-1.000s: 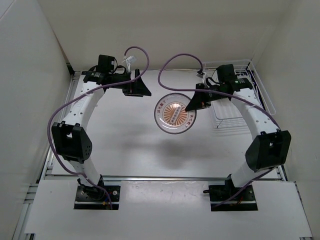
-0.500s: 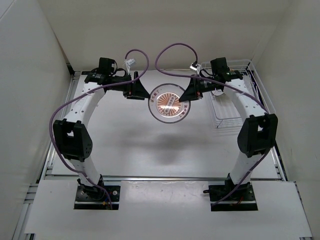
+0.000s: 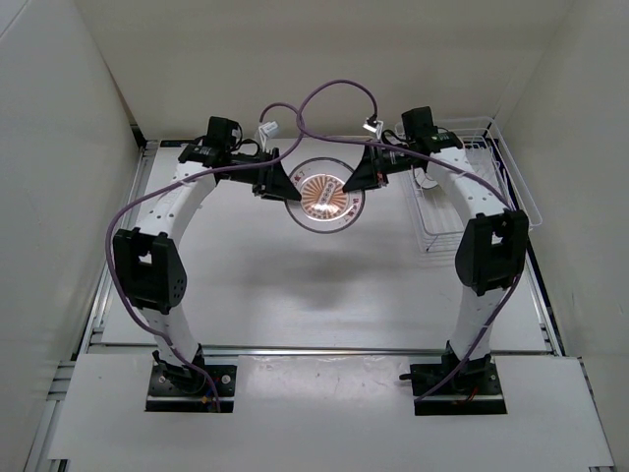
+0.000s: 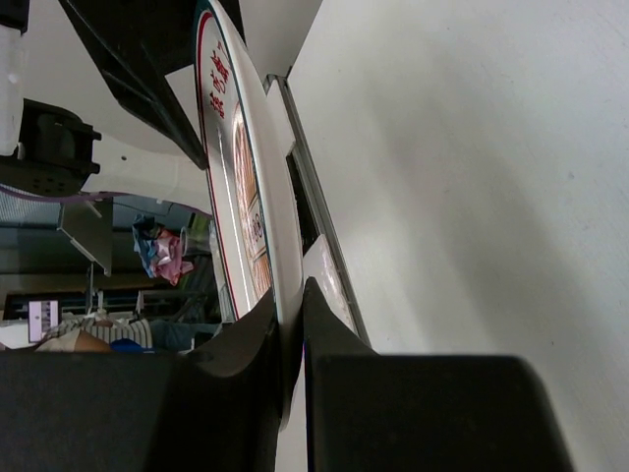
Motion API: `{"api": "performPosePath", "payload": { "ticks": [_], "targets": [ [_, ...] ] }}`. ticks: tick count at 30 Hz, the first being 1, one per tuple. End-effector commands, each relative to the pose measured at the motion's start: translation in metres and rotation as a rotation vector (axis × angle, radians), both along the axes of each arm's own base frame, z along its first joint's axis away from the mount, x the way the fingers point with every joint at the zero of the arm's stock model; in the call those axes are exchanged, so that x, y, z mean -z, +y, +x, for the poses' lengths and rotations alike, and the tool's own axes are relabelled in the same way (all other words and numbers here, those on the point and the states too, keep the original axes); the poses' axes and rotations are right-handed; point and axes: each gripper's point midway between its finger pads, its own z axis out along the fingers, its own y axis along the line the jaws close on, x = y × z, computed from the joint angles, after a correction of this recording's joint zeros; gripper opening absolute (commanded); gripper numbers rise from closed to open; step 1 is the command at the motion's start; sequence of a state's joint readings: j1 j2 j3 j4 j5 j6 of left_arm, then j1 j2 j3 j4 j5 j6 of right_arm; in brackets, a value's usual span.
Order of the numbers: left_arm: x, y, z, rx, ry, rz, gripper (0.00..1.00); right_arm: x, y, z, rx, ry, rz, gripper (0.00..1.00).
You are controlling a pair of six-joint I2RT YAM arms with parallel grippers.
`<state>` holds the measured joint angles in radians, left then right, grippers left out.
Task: Unload the plates from the dish rack
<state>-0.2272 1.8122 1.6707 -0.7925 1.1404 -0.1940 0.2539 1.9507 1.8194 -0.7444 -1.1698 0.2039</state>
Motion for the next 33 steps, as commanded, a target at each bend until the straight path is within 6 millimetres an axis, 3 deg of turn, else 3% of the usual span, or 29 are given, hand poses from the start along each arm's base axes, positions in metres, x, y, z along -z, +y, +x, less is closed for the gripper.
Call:
{"api": "performPosePath", "payload": {
  "ticks": [1, 3, 4, 8, 9, 12, 13, 14, 15, 16, 18, 20, 21, 22, 24, 26, 27, 29, 31, 32, 33],
  "targets": [
    [-0.012, -0.004, -0.005, 0.041, -0.039, -0.037, 0.51, -0.020, 0.009, 0.002, -0.043, -0.064, 0.060, 0.00],
    [-0.012, -0.005, -0.003, 0.041, -0.041, -0.037, 0.44, -0.023, 0.010, 0.003, -0.043, -0.073, 0.062, 0.00],
    [-0.011, -0.004, -0.001, 0.034, -0.042, -0.029, 0.33, -0.023, 0.010, 0.003, -0.043, -0.073, 0.062, 0.00],
    [-0.010, -0.004, -0.001, 0.042, -0.065, -0.028, 0.11, -0.021, 0.009, 0.005, -0.033, -0.076, 0.051, 0.00],
    [-0.006, -0.003, 0.003, 0.023, -0.071, -0.005, 0.11, -0.019, 0.009, 0.007, -0.022, -0.079, 0.037, 0.03],
    [0.003, 0.001, 0.012, -0.030, -0.094, 0.057, 0.11, 0.001, 0.002, 0.016, 0.046, -0.120, -0.084, 0.47],
    [0.006, 0.003, 0.015, -0.055, -0.086, 0.079, 0.11, 0.003, -0.003, 0.017, 0.069, -0.135, -0.128, 0.74],
    [0.003, 0.005, 0.021, -0.088, -0.112, 0.095, 0.11, 0.003, -0.007, 0.019, 0.096, -0.175, -0.170, 0.81],
    [0.010, 0.012, 0.030, -0.177, -0.106, 0.164, 0.11, 0.023, -0.021, 0.033, 0.169, -0.228, -0.300, 0.85],
    [0.014, 0.019, 0.037, -0.245, -0.110, 0.211, 0.11, 0.031, -0.031, 0.039, 0.217, -0.257, -0.376, 0.85],
    [0.032, 0.042, 0.055, -0.434, -0.086, 0.351, 0.11, 0.037, -0.057, 0.049, 0.320, -0.324, -0.528, 0.86],
    [0.033, 0.054, 0.056, -0.518, -0.084, 0.397, 0.11, 0.037, -0.088, 0.060, 0.432, -0.400, -0.664, 0.87],
    [0.037, 0.055, 0.056, -0.540, -0.058, 0.405, 0.11, 0.033, -0.092, 0.058, 0.447, -0.411, -0.677, 0.87],
    [0.037, 0.061, 0.055, -0.558, -0.047, 0.403, 0.11, 0.020, -0.094, 0.052, 0.450, -0.452, -0.667, 0.87],
    [0.030, 0.064, 0.057, -0.573, 0.002, 0.348, 0.11, 0.015, -0.103, 0.042, 0.435, -0.481, -0.681, 0.87],
    [0.031, 0.078, 0.066, -0.607, 0.045, 0.308, 0.11, 0.011, -0.112, 0.019, 0.417, -0.497, -0.701, 0.89],
    [0.023, 0.080, 0.073, -0.605, 0.044, 0.273, 0.11, -0.001, -0.118, 0.004, 0.428, -0.528, -0.702, 0.90],
    [0.033, 0.101, 0.088, -0.644, 0.110, 0.238, 0.11, 0.018, -0.131, -0.028, 0.388, -0.480, -0.763, 0.91],
    [0.025, 0.112, 0.097, -0.650, 0.158, 0.159, 0.11, 0.015, -0.152, -0.057, 0.386, -0.493, -0.789, 0.91],
    [0.031, 0.119, 0.107, -0.656, 0.177, 0.136, 0.11, 0.034, -0.162, -0.078, 0.358, -0.433, -0.822, 0.91],
    [0.032, 0.138, 0.114, -0.687, 0.198, 0.116, 0.11, 0.027, -0.173, -0.093, 0.366, -0.477, -0.838, 0.93]
  ]
}}
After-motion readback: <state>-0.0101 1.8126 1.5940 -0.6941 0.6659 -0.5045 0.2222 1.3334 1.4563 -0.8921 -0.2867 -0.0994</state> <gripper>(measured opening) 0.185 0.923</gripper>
